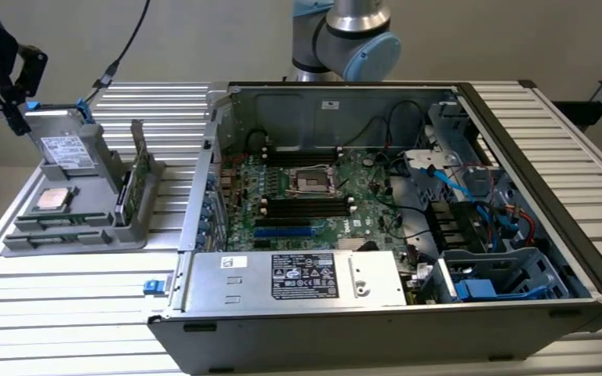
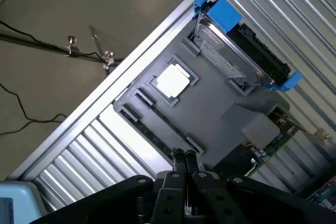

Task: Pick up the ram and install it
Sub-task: 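Pick up the ram and move it above insertion slot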

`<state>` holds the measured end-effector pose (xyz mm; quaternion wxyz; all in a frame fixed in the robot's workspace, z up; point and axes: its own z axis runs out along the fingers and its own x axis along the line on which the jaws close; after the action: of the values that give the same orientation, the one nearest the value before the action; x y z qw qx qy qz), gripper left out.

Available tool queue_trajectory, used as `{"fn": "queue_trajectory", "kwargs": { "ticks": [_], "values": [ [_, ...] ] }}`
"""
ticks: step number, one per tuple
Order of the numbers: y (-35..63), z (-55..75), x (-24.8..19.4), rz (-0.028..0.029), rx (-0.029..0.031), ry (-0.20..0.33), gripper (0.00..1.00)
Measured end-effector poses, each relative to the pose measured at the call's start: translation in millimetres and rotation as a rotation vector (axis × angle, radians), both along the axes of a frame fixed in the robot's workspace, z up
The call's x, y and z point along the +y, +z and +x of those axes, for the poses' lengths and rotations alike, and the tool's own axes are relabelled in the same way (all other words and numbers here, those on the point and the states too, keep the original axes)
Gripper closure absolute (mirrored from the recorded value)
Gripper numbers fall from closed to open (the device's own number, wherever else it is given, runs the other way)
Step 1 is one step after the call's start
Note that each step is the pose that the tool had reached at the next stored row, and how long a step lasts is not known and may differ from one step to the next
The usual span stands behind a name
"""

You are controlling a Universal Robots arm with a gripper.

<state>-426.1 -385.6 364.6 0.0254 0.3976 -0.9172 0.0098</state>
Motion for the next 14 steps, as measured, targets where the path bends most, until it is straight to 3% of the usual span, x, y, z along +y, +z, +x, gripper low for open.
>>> {"fn": "queue_trajectory", "kwargs": {
  "ticks": [14],
  "values": [
    [-5.0, 0.0, 0.0, -0.0023, 0.0034, 0.256, 0.9]
  ]
}}
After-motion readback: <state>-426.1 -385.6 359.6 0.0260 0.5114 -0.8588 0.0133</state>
